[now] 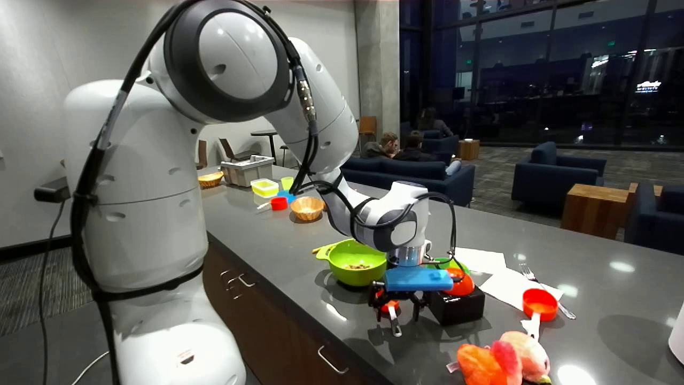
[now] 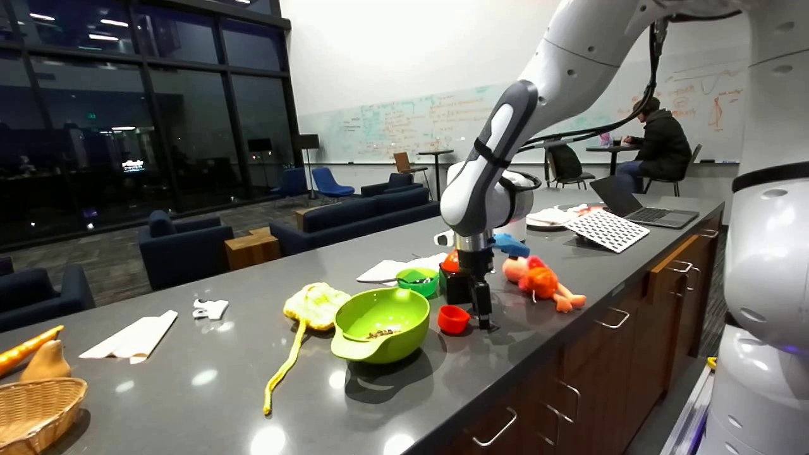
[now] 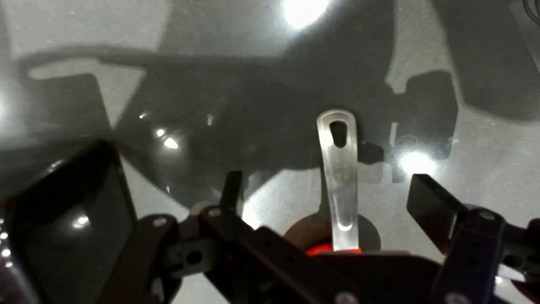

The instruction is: Pour the contents from the red pot into the green bowl

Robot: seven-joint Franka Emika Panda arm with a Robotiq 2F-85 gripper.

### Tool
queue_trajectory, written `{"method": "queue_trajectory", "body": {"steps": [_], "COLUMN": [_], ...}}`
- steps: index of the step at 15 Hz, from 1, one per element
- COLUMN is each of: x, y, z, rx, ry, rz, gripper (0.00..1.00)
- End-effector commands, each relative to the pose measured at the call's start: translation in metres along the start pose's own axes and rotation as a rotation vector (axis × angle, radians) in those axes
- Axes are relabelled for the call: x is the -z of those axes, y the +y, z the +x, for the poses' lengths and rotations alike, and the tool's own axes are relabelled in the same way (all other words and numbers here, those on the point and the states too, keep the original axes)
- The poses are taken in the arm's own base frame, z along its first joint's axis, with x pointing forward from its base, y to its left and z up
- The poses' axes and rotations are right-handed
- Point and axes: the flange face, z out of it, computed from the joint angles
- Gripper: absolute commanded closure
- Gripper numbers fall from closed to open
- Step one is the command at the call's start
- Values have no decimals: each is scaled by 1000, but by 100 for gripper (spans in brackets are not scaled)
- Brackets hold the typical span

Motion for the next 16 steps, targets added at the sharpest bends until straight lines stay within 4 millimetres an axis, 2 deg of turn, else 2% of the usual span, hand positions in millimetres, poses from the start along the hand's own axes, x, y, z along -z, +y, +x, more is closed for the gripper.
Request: {"method": "queue_trajectory", "body": {"steps": [1, 7, 8, 10, 13, 16], "x": [-7, -13, -14, -12, -8, -5], "y": [-8, -8, -8, -7, -4, 0], "z": [1, 2, 1, 0, 0, 1], "rx": [-1, 3, 2, 0, -4, -4], "ry": [10, 6, 6, 10, 18, 23], "rz": [0, 0, -1, -9, -28, -43], "gripper": [0, 0, 25, 32, 52, 77]}}
